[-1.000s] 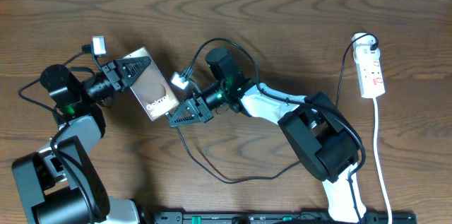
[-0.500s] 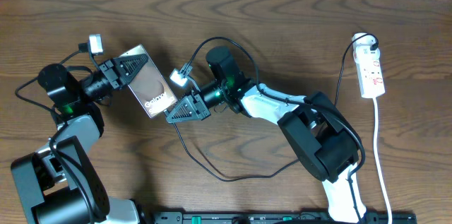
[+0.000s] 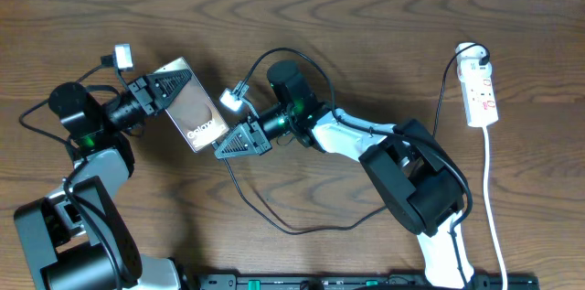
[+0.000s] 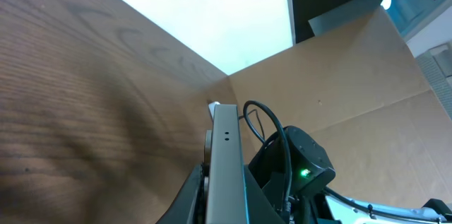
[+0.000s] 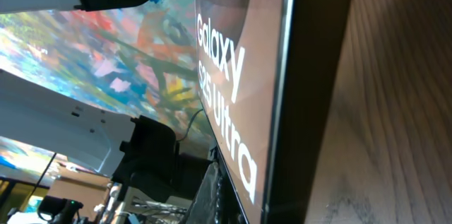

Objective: Plug charger to phone and switch on socket
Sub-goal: 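Push the plug into the phone's port with the right gripper, then open the right gripper to release the inserted plug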

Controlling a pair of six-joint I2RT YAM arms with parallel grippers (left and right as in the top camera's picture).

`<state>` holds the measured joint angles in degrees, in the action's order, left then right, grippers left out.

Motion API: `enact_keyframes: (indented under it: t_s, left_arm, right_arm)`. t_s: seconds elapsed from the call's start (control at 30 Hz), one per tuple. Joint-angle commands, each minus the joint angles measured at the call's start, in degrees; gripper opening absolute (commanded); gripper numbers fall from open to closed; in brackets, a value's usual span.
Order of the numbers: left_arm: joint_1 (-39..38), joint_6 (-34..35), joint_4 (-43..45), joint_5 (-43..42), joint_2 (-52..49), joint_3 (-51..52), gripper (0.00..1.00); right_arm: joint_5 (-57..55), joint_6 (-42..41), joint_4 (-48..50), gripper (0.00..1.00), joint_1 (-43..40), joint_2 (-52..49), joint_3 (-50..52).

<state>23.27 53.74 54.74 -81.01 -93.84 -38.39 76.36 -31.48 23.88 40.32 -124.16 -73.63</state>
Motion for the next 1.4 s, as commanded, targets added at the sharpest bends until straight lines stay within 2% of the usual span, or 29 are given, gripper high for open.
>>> enact_keyframes:
  t_s: [0.0, 0.53, 0.57, 0.6, 0.77, 1.17, 1.37]
  left_arm:
    - [-1.1, 0.5, -0.4, -8.4, 1.0, 0.8, 0.07]
    - [-1.1, -1.6, -0.4, -8.3, 1.0, 0.8, 0.07]
    - [-1.1, -1.6, -0.4, -8.3, 1.0, 0.8, 0.08]
    - [-1.1, -1.9, -0.4, -8.3, 1.0, 0.8, 0.07]
    - [-1.1, -2.7, -0.4, -8.3, 1.0, 0.8, 0.07]
    - [-1.0, -2.7, -0.4, -8.3, 1.0, 0.8, 0.07]
    - [0.0, -2.6, -0.5, -8.3, 1.0, 0.8, 0.07]
  right_arm:
    - [-8.7, -1.3, 2.4, 0.01, -0.5, 0.0, -2.0]
    - [-7.1, -1.3, 2.5, 0.03, -0.5, 0.0, -2.0]
    - [-6.6, -1.2, 2.5, 0.09, -0.5, 0.0, -2.0]
    - [-6.1, -1.2, 2.5, 0.2, -0.5, 0.0, -2.0]
    - [-3.6, 0.0, 2.5, 0.99, -0.5, 0.0, -2.0]
    - [-0.7, 1.0, 2.5, 0.99, -0.6, 0.0, -2.0]
    - [1.0, -3.1, 5.9, 0.99, -1.7, 0.0, -2.0]
